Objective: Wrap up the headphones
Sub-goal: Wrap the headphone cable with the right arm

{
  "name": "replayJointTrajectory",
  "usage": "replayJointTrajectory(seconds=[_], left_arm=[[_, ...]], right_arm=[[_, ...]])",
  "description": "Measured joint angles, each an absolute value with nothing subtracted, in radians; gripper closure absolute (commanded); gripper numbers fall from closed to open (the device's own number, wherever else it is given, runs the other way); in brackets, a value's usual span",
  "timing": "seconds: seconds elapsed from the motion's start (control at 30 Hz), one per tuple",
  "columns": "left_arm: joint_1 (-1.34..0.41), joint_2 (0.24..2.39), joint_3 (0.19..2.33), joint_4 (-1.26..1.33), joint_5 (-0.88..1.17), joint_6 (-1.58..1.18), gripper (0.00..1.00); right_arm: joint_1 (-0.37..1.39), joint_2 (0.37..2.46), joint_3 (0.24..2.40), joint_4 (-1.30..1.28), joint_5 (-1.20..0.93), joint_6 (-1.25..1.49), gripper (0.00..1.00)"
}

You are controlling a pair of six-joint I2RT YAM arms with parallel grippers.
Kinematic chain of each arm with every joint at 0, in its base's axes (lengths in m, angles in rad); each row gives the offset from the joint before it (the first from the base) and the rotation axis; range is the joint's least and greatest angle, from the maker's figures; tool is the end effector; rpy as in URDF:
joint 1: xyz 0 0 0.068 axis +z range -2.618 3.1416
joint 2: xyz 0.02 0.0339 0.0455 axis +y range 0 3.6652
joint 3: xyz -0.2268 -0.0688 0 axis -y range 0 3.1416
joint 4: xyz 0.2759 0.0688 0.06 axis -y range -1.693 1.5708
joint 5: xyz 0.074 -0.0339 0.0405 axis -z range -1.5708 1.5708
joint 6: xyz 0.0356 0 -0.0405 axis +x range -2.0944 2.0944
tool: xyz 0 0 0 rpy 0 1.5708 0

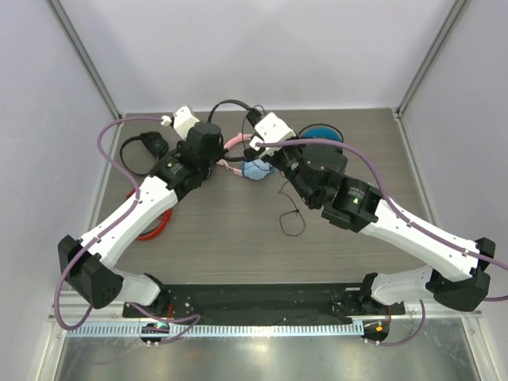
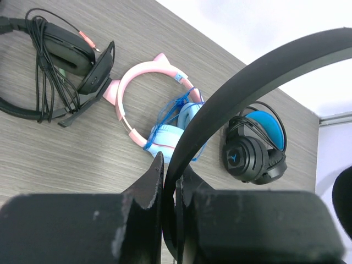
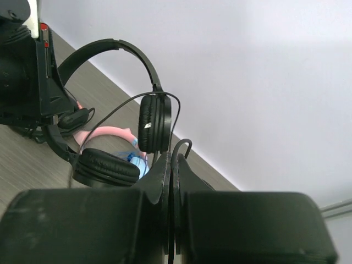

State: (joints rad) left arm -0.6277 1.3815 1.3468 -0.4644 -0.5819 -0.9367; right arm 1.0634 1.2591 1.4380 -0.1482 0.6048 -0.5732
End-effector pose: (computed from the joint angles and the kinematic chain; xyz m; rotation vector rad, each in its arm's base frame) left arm 0.2917 -0.1875 0.3370 -0.6506 1.8966 -0.4069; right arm 0.1705 0.2650 0.4407 -0.7508 1.3515 -0.0772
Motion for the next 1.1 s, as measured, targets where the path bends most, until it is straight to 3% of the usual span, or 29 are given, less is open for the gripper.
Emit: replayJointTrajectory(seconds=[0.57, 1.1], left_arm=[[-0.626, 1.373, 1.346, -0.464, -0.557, -0.912, 1.0], [-0.619, 1.326, 1.332, -0.363, -0.656, -0.914, 1.0]], right_arm=[[0.984, 1.254, 1.431, -0.146, 0.55, -0.556, 0.99], [0.988, 1.134, 1.34, -0.184, 0.456, -0.381, 0.99]])
